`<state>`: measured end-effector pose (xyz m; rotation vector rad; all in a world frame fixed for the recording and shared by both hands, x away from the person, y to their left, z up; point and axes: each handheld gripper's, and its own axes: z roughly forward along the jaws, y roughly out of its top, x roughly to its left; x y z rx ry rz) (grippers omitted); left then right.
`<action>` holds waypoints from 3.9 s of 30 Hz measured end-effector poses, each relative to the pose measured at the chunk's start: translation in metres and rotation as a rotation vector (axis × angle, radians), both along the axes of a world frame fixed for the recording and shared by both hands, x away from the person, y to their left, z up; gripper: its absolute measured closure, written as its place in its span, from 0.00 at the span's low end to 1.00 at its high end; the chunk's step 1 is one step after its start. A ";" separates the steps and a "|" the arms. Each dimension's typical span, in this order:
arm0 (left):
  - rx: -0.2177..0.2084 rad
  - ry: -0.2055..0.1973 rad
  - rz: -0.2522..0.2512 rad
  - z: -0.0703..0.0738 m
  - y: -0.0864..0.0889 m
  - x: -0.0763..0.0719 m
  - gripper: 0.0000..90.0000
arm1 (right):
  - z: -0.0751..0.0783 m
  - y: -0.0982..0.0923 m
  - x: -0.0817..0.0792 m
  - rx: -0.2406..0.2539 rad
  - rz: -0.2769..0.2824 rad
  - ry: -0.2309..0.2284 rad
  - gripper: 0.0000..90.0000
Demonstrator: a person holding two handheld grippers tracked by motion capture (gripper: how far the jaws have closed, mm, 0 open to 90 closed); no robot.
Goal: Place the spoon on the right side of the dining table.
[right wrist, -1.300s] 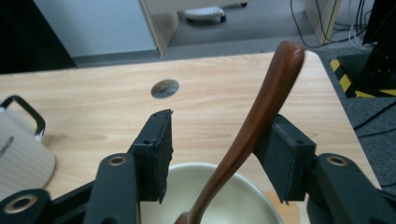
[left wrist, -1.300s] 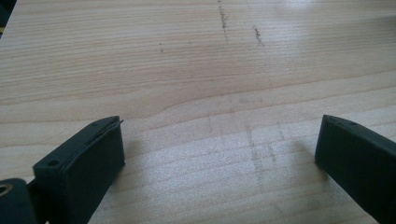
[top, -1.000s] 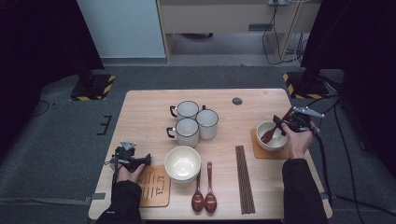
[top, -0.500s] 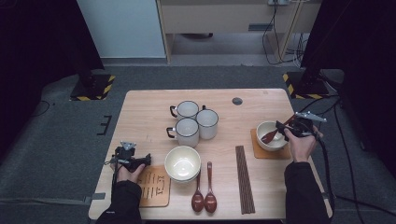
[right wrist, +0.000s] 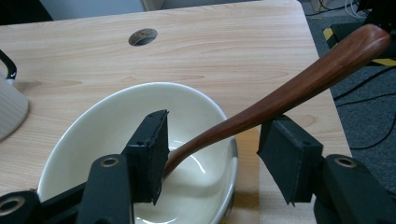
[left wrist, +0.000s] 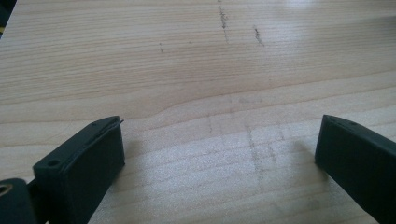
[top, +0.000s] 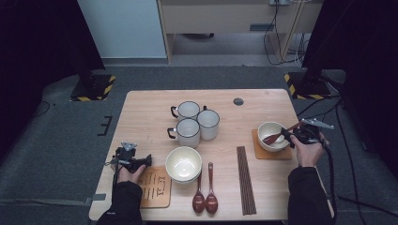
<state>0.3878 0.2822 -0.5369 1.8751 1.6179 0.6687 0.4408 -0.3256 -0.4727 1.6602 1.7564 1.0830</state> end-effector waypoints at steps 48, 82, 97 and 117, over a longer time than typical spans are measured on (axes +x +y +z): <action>0.000 0.000 0.000 0.000 0.000 0.000 0.00 | 0.020 -0.003 -0.029 -0.007 0.080 0.008 0.42; 0.001 0.003 0.000 0.000 0.000 0.000 0.00 | 0.021 0.003 0.014 -0.119 0.155 0.033 0.43; 0.000 0.001 0.002 0.000 0.000 0.000 0.00 | 0.016 0.003 0.028 -0.135 0.146 0.072 0.41; 0.001 0.003 0.000 0.000 0.000 0.000 0.00 | 0.012 -0.001 0.009 -0.107 0.129 0.115 0.38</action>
